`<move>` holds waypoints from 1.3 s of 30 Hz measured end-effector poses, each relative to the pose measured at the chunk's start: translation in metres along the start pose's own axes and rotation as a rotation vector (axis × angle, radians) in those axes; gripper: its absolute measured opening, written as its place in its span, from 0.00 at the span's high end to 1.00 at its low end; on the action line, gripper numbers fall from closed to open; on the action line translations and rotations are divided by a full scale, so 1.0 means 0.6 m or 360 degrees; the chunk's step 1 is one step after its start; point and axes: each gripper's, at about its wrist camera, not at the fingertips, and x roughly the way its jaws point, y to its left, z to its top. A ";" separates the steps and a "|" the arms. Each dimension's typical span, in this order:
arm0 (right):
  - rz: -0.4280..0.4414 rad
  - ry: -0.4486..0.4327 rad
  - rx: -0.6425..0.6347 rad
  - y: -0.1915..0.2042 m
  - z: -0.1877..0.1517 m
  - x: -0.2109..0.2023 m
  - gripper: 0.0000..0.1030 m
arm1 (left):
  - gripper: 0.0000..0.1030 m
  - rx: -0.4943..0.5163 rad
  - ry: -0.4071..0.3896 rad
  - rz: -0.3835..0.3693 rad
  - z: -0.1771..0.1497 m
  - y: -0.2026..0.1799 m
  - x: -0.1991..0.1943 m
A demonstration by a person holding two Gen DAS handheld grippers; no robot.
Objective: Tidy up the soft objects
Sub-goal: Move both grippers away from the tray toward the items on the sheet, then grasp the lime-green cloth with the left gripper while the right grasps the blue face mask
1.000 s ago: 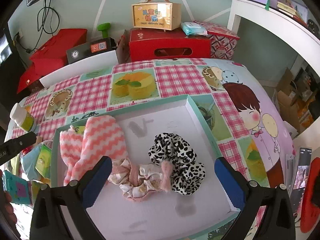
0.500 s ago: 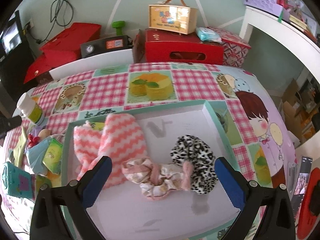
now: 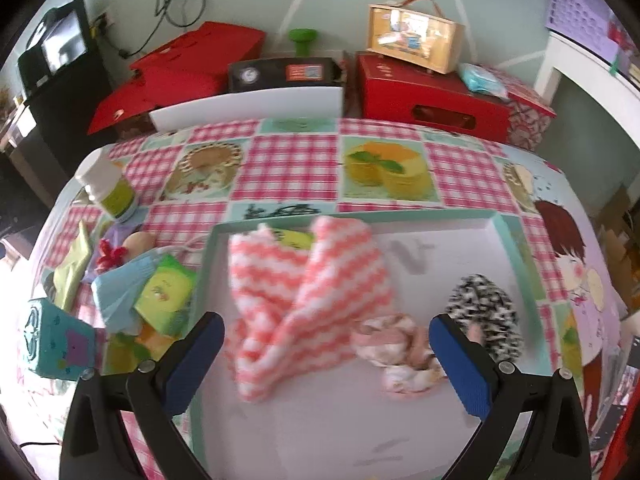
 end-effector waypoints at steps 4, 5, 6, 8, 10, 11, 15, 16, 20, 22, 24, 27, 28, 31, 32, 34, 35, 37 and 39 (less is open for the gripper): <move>0.0033 0.0000 -0.0034 0.033 0.006 0.007 0.00 | 0.07 -0.0102 0.0012 0.0043 0.002 0.050 0.005; 0.0044 -0.0005 -0.0048 0.043 0.008 0.007 0.00 | 0.07 -0.0122 0.0016 0.0049 0.002 0.059 0.007; 0.0056 -0.0009 -0.0058 0.052 0.010 0.008 0.00 | 0.07 -0.0140 0.0020 0.0052 0.001 0.068 0.008; 0.0081 -0.0011 -0.0068 0.064 0.014 0.011 0.00 | 0.07 -0.0181 0.0033 0.0050 -0.001 0.088 0.012; 0.0123 -0.0008 -0.0082 0.083 0.017 0.015 0.00 | 0.07 -0.0212 0.0045 0.0049 -0.002 0.104 0.016; 0.0141 -0.0005 -0.0092 0.091 0.017 0.017 0.00 | 0.07 -0.0228 0.0052 0.0050 -0.003 0.112 0.019; 0.0185 0.0002 -0.0167 0.128 0.016 0.023 0.00 | 0.07 -0.0290 0.0080 0.0040 -0.007 0.137 0.029; 0.0196 0.0005 -0.0188 0.138 0.015 0.025 0.00 | 0.07 -0.0303 0.0093 0.0032 -0.008 0.142 0.032; 0.0243 0.0010 -0.0271 0.170 0.011 0.033 0.00 | 0.07 -0.0327 0.0157 0.0001 -0.013 0.151 0.054; 0.0252 0.0005 -0.0333 0.188 0.008 0.037 0.00 | 0.07 -0.0325 0.0191 -0.0015 -0.016 0.149 0.066; 0.0259 0.0002 -0.0391 0.202 0.005 0.039 0.00 | 0.07 -0.0314 0.0219 -0.0031 -0.017 0.145 0.077; 0.0293 0.0013 -0.0452 0.220 -0.001 0.047 0.00 | 0.07 -0.0268 0.0290 -0.0074 -0.021 0.130 0.100; 0.0300 0.0015 -0.0466 0.224 -0.002 0.050 0.00 | 0.07 -0.0249 0.0307 -0.0085 -0.022 0.125 0.106; 0.0310 0.0030 -0.0499 0.234 -0.006 0.060 0.00 | 0.07 -0.0214 0.0349 -0.0108 -0.024 0.114 0.123; 0.0320 0.0035 -0.0502 0.237 -0.007 0.064 0.00 | 0.07 -0.0214 0.0361 -0.0115 -0.024 0.112 0.128; 0.0345 0.0043 -0.0511 0.242 -0.007 0.070 0.00 | 0.07 -0.0230 0.0390 -0.0137 -0.026 0.110 0.140; 0.0348 0.0039 -0.0519 0.245 -0.008 0.072 0.00 | 0.07 -0.0234 0.0404 -0.0143 -0.027 0.111 0.145; 0.0348 0.0023 -0.0556 0.252 -0.008 0.074 0.00 | 0.07 -0.0233 0.0430 -0.0154 -0.030 0.109 0.154; 0.0341 0.0008 -0.0592 0.260 -0.008 0.074 0.00 | 0.07 -0.0230 0.0445 -0.0163 -0.031 0.108 0.162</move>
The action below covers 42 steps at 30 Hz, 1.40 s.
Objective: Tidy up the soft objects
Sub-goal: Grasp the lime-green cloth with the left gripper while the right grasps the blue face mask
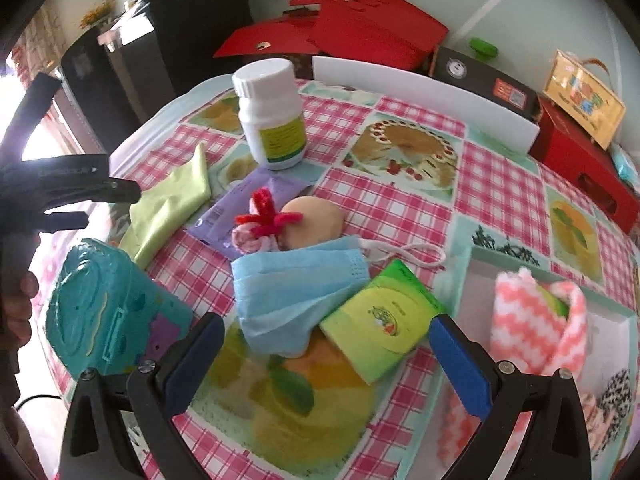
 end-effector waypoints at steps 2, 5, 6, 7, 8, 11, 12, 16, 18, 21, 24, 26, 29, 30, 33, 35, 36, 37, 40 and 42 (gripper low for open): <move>-0.0009 -0.0014 -0.0043 0.008 0.003 0.003 0.01 | 0.07 -0.0013 0.0017 -0.0014 0.001 0.002 0.006; -0.0009 -0.0012 -0.0089 0.018 0.005 0.011 0.06 | 0.07 -0.0019 0.0060 -0.0041 0.002 0.002 0.022; -0.0010 -0.0008 -0.0098 0.020 0.005 0.013 0.09 | 0.07 -0.0012 0.0080 -0.0040 0.002 0.001 0.028; -0.0008 0.0000 -0.0106 0.022 0.005 0.017 0.11 | 0.08 -0.0001 0.0101 -0.0038 0.001 -0.001 0.034; -0.0005 0.0005 -0.0108 0.023 0.005 0.020 0.12 | 0.08 0.0011 0.0116 -0.0035 0.000 -0.002 0.038; 0.0003 0.0016 -0.0117 0.027 0.004 0.024 0.14 | 0.08 0.0045 0.0122 -0.0021 -0.001 -0.003 0.041; 0.0002 0.0016 -0.0121 0.028 0.003 0.026 0.14 | 0.08 0.0051 0.0121 -0.0027 -0.001 -0.003 0.041; 0.0003 0.0015 -0.0134 0.030 0.001 0.026 0.14 | 0.08 0.0106 0.0130 -0.0034 0.003 -0.007 0.047; 0.0002 0.0015 -0.0138 0.030 0.001 0.026 0.14 | 0.08 0.0147 0.0131 -0.0034 0.004 -0.010 0.050; 0.0003 0.0013 -0.0144 0.030 0.001 0.026 0.14 | 0.08 0.0204 0.0145 -0.0055 0.005 -0.021 0.056; -0.0002 0.0013 -0.0153 0.031 0.001 0.027 0.15 | 0.08 0.0262 0.0149 -0.0063 0.004 -0.040 0.061; 0.0002 0.0013 -0.0154 0.031 0.001 0.027 0.15 | 0.08 0.0291 0.0149 -0.0060 0.004 -0.045 0.065; 0.0003 0.0014 -0.0162 0.032 0.001 0.027 0.16 | 0.08 0.0323 0.0143 -0.0038 0.004 -0.050 0.068; 0.0002 0.0014 -0.0165 0.032 0.001 0.027 0.16 | 0.08 0.0333 0.0140 -0.0030 0.004 -0.051 0.070; 0.0001 0.0014 -0.0166 0.032 0.000 0.027 0.16 | 0.09 0.0369 0.0120 0.0018 0.002 -0.054 0.075; 0.0000 0.0013 -0.0166 0.033 0.001 0.027 0.16 | 0.17 0.0366 0.0102 0.0037 0.004 -0.054 0.075; -0.0001 0.0013 -0.0165 0.033 0.001 0.027 0.16 | 0.19 0.0364 0.0092 0.0047 0.005 -0.052 0.074; 0.0000 0.0013 -0.0166 0.032 0.001 0.027 0.16 | 0.26 0.0359 0.0078 0.0055 0.006 -0.050 0.073; 0.0005 0.0007 -0.0166 0.032 0.001 0.025 0.19 | 0.51 0.0338 0.0039 0.0061 0.011 -0.042 0.069; 0.0014 0.0001 -0.0163 0.032 0.002 0.024 0.22 | 0.67 0.0300 0.0023 0.0021 0.017 -0.034 0.066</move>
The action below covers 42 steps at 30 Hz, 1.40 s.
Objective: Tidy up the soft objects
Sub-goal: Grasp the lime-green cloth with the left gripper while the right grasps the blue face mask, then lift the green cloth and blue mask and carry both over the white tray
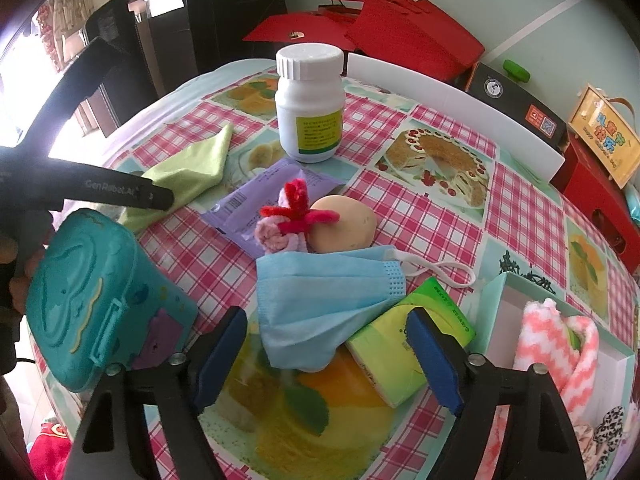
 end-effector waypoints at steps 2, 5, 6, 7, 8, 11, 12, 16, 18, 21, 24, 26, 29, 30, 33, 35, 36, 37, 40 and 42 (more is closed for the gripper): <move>0.0009 -0.0003 0.0005 -0.001 0.000 0.000 0.27 | 0.78 -0.0032 -0.0006 -0.0012 0.002 0.006 0.000; 0.0025 -0.0012 0.0009 -0.002 0.001 -0.001 0.38 | 0.87 -0.0079 -0.0011 -0.0042 0.007 0.018 0.001; 0.0038 -0.0015 0.0009 -0.001 0.001 0.000 0.43 | 0.87 -0.0089 -0.0012 -0.0049 0.008 0.022 0.002; 0.0047 -0.0017 0.0007 0.000 0.001 0.000 0.48 | 0.88 -0.0094 -0.0012 -0.0053 0.009 0.024 0.002; 0.0049 -0.0018 0.0003 0.001 0.001 0.001 0.49 | 0.88 -0.0091 -0.0013 -0.0051 0.010 0.024 0.003; 0.0057 -0.0023 0.0016 0.000 0.001 0.001 0.59 | 0.89 -0.0093 -0.0018 -0.0052 0.010 0.024 -0.002; 0.0075 -0.0025 0.0030 -0.002 0.000 0.000 0.64 | 0.89 -0.0097 -0.0021 -0.0057 0.002 0.030 -0.011; 0.0109 -0.0016 0.0081 -0.010 -0.001 0.003 0.76 | 0.92 -0.0139 -0.0039 -0.0096 -0.004 0.041 -0.024; 0.0118 -0.0024 0.0098 -0.012 0.000 0.001 0.77 | 0.93 -0.0148 -0.0050 -0.0111 -0.005 0.044 -0.029; 0.0125 -0.0038 0.0121 -0.015 0.000 -0.005 0.79 | 0.93 -0.0169 -0.0066 -0.0135 -0.003 0.042 -0.031; 0.0138 -0.0047 0.0148 -0.020 0.000 -0.007 0.82 | 0.94 -0.0178 -0.0095 -0.0163 -0.001 0.043 -0.042; 0.0143 -0.0053 0.0161 -0.022 0.001 -0.009 0.84 | 0.94 -0.0174 -0.0113 -0.0170 0.000 0.042 -0.050; 0.0154 -0.0063 0.0173 -0.025 0.001 -0.013 0.86 | 0.94 -0.0174 -0.0143 -0.0188 0.002 0.037 -0.061; 0.0156 -0.0067 0.0175 -0.025 0.001 -0.015 0.87 | 0.94 -0.0182 -0.0153 -0.0197 0.003 0.037 -0.065; 0.0164 -0.0091 0.0188 -0.028 0.002 -0.023 0.87 | 0.94 -0.0192 -0.0209 -0.0225 0.005 0.037 -0.085; 0.0167 -0.0112 0.0198 -0.031 0.002 -0.030 0.87 | 0.94 -0.0189 -0.0242 -0.0241 0.007 0.036 -0.098; 0.0167 -0.0119 0.0201 -0.032 0.002 -0.032 0.88 | 0.94 -0.0185 -0.0261 -0.0251 0.008 0.034 -0.107; 0.0165 -0.0132 0.0204 -0.034 0.003 -0.037 0.88 | 0.94 -0.0183 -0.0273 -0.0255 0.008 0.032 -0.113; 0.0160 -0.0168 0.0214 -0.039 0.003 -0.050 0.88 | 0.94 -0.0158 -0.0346 -0.0252 0.008 0.025 -0.147; 0.0149 -0.0198 0.0214 -0.041 0.004 -0.062 0.88 | 0.94 -0.0149 -0.0399 -0.0254 0.008 0.021 -0.169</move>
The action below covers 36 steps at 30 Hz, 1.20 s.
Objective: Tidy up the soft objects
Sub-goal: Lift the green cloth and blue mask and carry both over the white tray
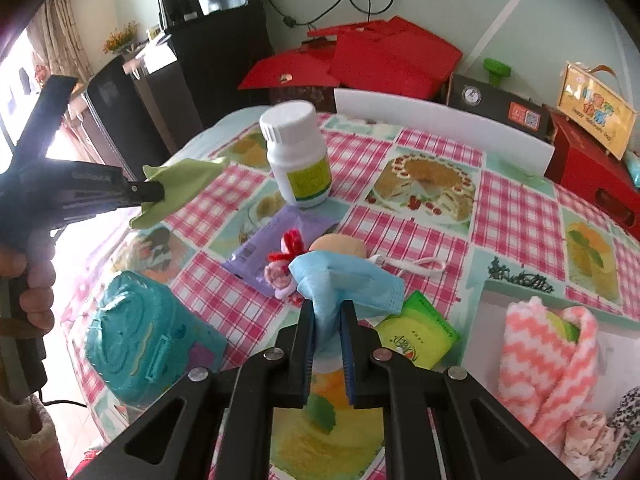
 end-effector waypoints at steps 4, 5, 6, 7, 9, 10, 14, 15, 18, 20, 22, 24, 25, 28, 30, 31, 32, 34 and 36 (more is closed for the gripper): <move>-0.0002 -0.0089 0.0004 -0.002 0.004 -0.031 0.91 | 0.94 0.0051 -0.0125 -0.0032 0.008 -0.024 -0.049; -0.0004 -0.0118 0.0004 -0.002 0.005 -0.041 0.91 | 0.94 0.0063 -0.0152 -0.0038 0.009 -0.030 -0.061; -0.0002 -0.0137 0.0006 -0.003 0.005 -0.047 0.91 | 0.94 0.0075 -0.0174 -0.0042 0.009 -0.035 -0.069; 0.0002 -0.0165 0.0008 -0.003 0.006 -0.058 0.91 | 0.94 0.0087 -0.0194 -0.0046 0.010 -0.040 -0.078; -0.0001 -0.0199 0.0008 -0.004 0.006 -0.070 0.91 | 0.94 0.0105 -0.0227 -0.0052 0.010 -0.049 -0.092; -0.0003 -0.0217 0.0009 -0.004 0.005 -0.078 0.91 | 0.94 0.0115 -0.0246 -0.0058 0.010 -0.053 -0.101; -0.0004 -0.0283 0.0022 -0.011 0.009 -0.105 0.92 | 0.94 0.0148 -0.0300 -0.0077 0.012 -0.068 -0.124; -0.0008 -0.0303 0.0027 -0.014 0.010 -0.112 0.92 | 0.94 0.0160 -0.0310 -0.0080 0.011 -0.073 -0.128; -0.0032 -0.0354 0.0044 -0.023 0.011 -0.135 0.91 | 0.94 0.0196 -0.0333 -0.0099 0.009 -0.091 -0.139; -0.0046 -0.0371 0.0058 -0.029 0.010 -0.144 0.91 | 0.94 0.0222 -0.0343 -0.0118 0.006 -0.103 -0.145; -0.0060 -0.0389 0.0083 -0.040 0.010 -0.153 0.91 | 0.94 0.0251 -0.0351 -0.0125 0.004 -0.115 -0.148; -0.0078 -0.0409 0.0106 -0.051 0.010 -0.163 0.91 | 0.94 0.0284 -0.0354 -0.0134 0.000 -0.131 -0.150; -0.0090 -0.0422 0.0120 -0.058 0.009 -0.169 0.92 | 0.94 0.0303 -0.0354 -0.0142 -0.002 -0.140 -0.150; -0.0132 -0.0461 0.0159 -0.078 0.005 -0.187 0.91 | 0.94 0.0352 -0.0351 -0.0162 -0.009 -0.166 -0.151; -0.0170 -0.0488 0.0191 -0.095 0.001 -0.200 0.91 | 0.94 0.0389 -0.0352 -0.0176 -0.014 -0.181 -0.153; -0.0188 -0.0502 0.0210 -0.104 -0.001 -0.207 0.91 | 0.94 0.0421 -0.0350 -0.0185 -0.018 -0.193 -0.153; -0.0200 -0.0512 0.0225 -0.111 -0.002 -0.213 0.91 | 0.94 0.0443 -0.0347 -0.0190 -0.021 -0.202 -0.153; -0.0239 -0.0535 0.0274 -0.135 -0.007 -0.226 0.91 | 0.94 0.0491 -0.0337 -0.0203 -0.029 -0.223 -0.152; -0.0283 -0.0547 0.0311 -0.153 -0.012 -0.237 0.91 | 0.94 0.0542 -0.0325 -0.0226 -0.038 -0.245 -0.150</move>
